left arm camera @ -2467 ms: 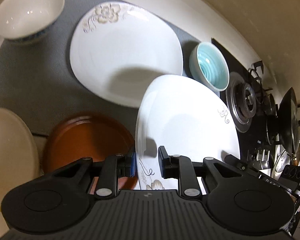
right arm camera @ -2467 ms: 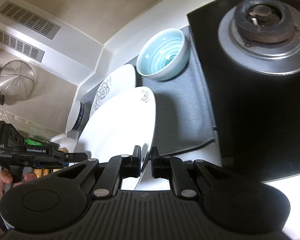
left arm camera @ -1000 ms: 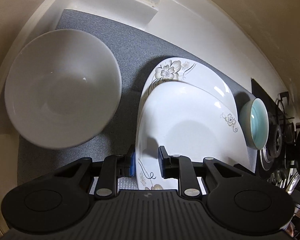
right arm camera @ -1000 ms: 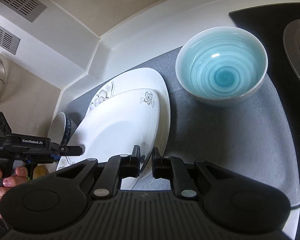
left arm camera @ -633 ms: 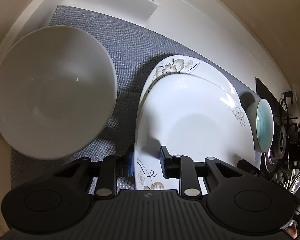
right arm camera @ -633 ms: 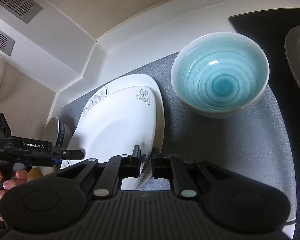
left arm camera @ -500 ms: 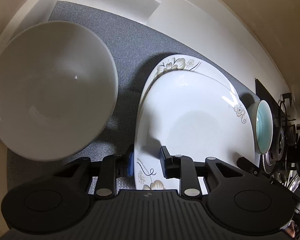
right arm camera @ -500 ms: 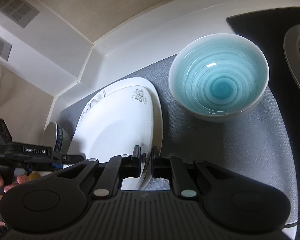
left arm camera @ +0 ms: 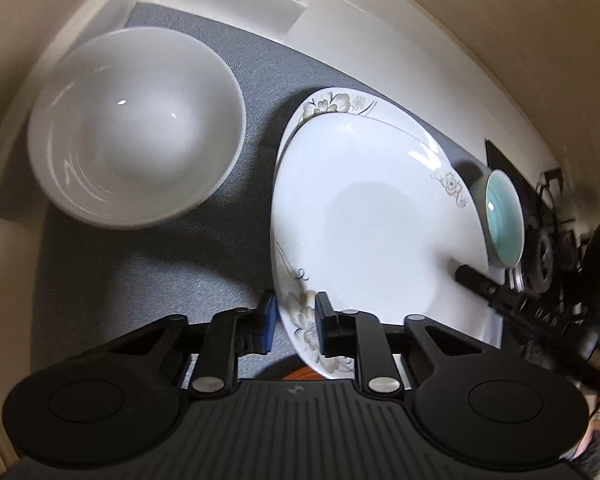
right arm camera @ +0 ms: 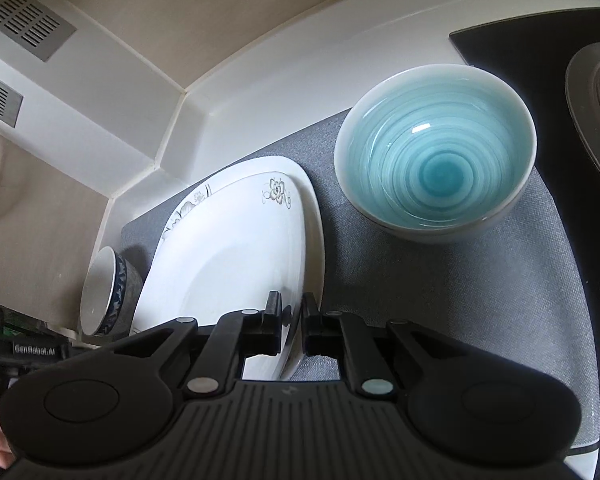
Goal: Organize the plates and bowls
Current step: 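Lower the white square plate onto the floral square plate with both grippers, then open both grippers and release the stacked plate rim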
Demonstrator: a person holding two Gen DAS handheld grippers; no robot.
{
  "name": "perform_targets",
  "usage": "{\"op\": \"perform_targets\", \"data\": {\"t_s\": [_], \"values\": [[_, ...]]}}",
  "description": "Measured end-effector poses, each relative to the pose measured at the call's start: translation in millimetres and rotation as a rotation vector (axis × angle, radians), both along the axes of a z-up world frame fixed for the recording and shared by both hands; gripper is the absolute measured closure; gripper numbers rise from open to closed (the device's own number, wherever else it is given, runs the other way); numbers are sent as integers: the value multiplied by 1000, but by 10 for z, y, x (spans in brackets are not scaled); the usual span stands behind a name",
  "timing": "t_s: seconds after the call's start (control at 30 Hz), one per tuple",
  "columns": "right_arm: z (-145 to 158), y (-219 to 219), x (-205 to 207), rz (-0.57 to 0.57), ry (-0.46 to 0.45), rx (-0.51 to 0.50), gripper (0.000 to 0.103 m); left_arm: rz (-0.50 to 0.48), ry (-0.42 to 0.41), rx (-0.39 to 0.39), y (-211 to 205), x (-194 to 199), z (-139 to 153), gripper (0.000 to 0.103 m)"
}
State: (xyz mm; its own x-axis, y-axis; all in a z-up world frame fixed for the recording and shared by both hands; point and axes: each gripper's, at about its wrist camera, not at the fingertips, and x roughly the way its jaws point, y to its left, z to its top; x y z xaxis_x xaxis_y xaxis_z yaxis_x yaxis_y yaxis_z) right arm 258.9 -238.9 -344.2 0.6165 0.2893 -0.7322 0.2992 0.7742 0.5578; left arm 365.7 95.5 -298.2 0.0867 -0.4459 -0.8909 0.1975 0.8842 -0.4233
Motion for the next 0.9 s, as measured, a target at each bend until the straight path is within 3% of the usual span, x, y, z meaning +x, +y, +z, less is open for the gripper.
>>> {"op": "perform_targets", "data": {"t_s": [0.07, 0.17, 0.33, 0.9], "values": [[22, 8, -11, -5, 6, 3, 89, 1, 4, -4, 15, 8, -15, 91], [68, 44, -56, -42, 37, -41, 88, 24, 35, -53, 50, 54, -57, 93], [86, 116, -140, -37, 46, -61, 86, 18, -2, -13, -12, 114, -22, 94], [178, 302, -367, -44, 81, -57, 84, 19, 62, -71, 84, 103, -57, 94]]}}
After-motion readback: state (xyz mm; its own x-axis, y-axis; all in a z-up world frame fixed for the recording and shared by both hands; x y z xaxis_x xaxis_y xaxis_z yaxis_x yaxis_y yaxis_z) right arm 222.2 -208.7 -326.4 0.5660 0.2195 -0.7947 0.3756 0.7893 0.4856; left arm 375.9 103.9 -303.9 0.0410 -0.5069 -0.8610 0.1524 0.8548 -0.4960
